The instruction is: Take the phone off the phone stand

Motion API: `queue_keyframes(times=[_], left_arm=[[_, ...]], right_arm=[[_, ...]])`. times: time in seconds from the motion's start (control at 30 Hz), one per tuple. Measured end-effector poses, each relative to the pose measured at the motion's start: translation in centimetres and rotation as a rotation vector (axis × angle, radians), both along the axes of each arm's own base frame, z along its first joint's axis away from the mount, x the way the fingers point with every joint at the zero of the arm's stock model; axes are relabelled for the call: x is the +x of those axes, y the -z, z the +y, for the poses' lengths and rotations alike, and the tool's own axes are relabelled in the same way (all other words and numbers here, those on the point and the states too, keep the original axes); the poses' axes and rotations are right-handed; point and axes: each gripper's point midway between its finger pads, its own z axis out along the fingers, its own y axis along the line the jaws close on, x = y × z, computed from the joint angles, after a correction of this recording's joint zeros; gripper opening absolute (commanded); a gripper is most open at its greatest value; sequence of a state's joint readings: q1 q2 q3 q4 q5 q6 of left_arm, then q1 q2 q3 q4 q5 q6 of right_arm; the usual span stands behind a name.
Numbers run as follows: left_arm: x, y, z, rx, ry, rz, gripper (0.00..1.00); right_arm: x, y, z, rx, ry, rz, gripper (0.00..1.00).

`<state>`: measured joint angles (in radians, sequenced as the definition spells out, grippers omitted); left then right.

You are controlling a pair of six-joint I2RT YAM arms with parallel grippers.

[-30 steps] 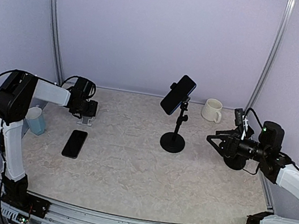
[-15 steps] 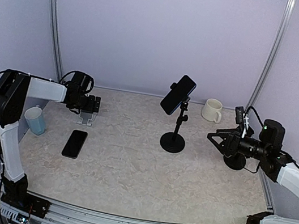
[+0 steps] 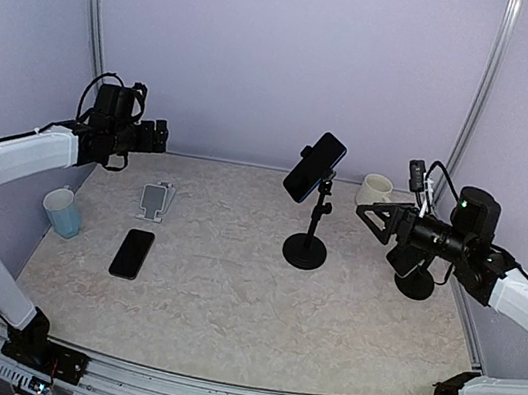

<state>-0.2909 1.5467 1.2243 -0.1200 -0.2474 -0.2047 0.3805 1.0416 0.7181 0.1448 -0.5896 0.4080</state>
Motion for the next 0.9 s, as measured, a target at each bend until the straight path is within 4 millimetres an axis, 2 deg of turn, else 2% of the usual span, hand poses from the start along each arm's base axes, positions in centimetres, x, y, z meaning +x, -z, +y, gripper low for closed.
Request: queue_keyframes(times=[0.17,0.33,0.5,0.63,0.9], left_arm=[[-2.2,-2.6,0.8,-0.029,-0.029,-0.066,0.99],[-3.2,-4.2,1.3,-0.072,-0.056,-0.108,0.99],[-3.7,-3.4,0.3,-0.074,-0.059,-0.093,0.99],[-4.9,-2.0,-1.2,-0.071,-0.041,-0.069,0.99],[-6.5,-1.3,-4.2,-0.041,-0.008,-0.065,0.99]], right_arm=[[0.9,-1.9,1.5,0.029,0.013,0.010,0.86],[1.8,-2.2,3.2,0.043,0.018,0.052,0.83],[2.7,-1.0,5.1,0.038,0.025,0.112,0.78],[3.4,-0.2,6.2,0.038,0.042,0.155,0.72],[5.2,-0.8,7.2,0.050,0.088,0.171,0.60]])
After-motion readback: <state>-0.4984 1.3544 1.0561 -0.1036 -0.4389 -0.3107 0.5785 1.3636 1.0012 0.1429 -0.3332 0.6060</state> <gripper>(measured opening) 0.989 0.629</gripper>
